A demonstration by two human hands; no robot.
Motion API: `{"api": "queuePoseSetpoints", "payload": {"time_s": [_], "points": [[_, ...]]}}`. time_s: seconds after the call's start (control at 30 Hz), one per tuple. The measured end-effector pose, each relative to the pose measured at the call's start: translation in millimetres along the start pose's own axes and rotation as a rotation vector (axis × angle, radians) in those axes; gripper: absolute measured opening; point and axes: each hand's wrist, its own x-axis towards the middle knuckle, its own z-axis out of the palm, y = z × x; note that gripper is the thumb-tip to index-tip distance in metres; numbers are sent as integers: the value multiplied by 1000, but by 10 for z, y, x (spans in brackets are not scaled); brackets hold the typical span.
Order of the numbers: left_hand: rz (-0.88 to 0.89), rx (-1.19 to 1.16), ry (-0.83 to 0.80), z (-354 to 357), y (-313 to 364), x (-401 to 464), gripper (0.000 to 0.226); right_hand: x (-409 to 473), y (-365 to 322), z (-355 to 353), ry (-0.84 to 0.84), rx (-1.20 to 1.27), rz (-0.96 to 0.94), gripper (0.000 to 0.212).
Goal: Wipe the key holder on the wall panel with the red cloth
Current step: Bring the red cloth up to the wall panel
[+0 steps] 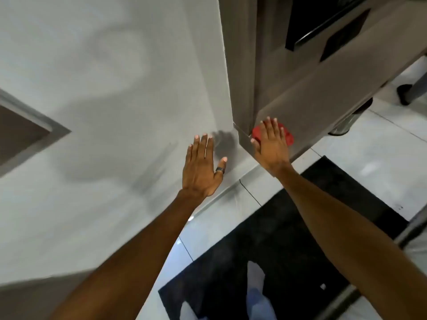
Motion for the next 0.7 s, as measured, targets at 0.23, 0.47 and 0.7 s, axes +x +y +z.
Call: {"api": "queuePoseSetpoints", "payload": {"time_s": [0.23,0.47,0.7], "points": [[31,65,-28,161,-207,3,75,109,80,223,-82,-141,185,99],[46,50,51,-205,-555,-543,75,-233,-404,30,-101,185,329,65],[47,75,371,-1062,-1245,-1186,68,-986,-2224,-203,-140,1626,591,33]]}}
